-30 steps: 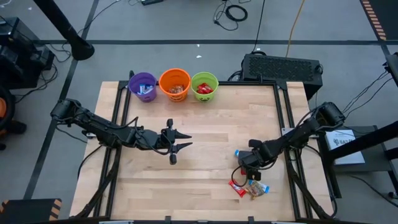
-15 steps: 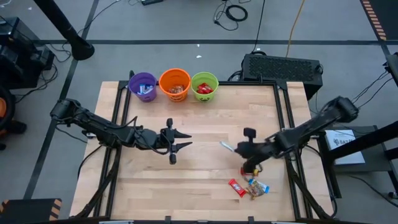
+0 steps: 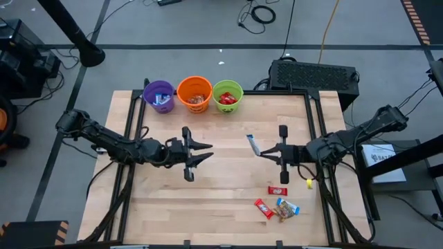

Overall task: Sort candy by brand, put in halloween buckets
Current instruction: Put the white chocolate bar into the violet bucket

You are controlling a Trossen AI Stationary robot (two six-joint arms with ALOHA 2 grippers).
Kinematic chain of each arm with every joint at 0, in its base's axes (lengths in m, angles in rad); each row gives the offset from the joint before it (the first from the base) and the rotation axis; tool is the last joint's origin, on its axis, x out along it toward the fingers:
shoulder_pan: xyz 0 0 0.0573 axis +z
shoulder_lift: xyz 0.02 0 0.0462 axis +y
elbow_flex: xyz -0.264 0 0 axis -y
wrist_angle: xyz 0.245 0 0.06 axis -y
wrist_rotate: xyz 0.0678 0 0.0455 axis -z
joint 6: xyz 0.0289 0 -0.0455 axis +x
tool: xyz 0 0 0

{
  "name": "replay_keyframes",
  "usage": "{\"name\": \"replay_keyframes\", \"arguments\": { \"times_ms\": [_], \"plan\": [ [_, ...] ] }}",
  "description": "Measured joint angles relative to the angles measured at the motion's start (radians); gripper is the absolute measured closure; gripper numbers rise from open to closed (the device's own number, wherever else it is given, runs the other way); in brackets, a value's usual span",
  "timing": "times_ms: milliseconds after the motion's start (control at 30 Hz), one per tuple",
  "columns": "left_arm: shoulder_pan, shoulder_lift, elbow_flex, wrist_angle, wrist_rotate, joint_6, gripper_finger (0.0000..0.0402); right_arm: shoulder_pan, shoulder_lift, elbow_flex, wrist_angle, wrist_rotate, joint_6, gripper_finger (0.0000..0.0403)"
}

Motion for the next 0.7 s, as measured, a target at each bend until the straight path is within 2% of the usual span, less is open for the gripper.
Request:
{"name": "replay_keyframes", "arguments": {
  "times_ms": [100,233,400,633,700],
  "plan": [
    [0.0,0.0,0.0,0.029,0.0,-0.001,0.0279,0.0,0.013,0.0,0.003,-0.037,0.0,0.0402],
    [0.0,0.0,0.0,0.019,0.001,-0.008,0.0278,0.001,0.037,0.0,-0.004,-0.029,-0.014,0.0402],
    [0.005,0.0,0.0,0.008,0.002,-0.008,0.0278,0.0,0.072,0.0,-0.043,-0.017,-0.228,0.0402],
    [0.061,0.0,0.0,-0.03,0.003,-0.008,0.0278,0.014,0.134,0.0,-0.071,0.218,-0.445,0.0402],
    [0.083,0.0,0.0,-0.085,0.006,-0.008,0.0278,0.014,0.148,0.0,-0.069,0.233,-0.446,0.0402]
  ]
}}
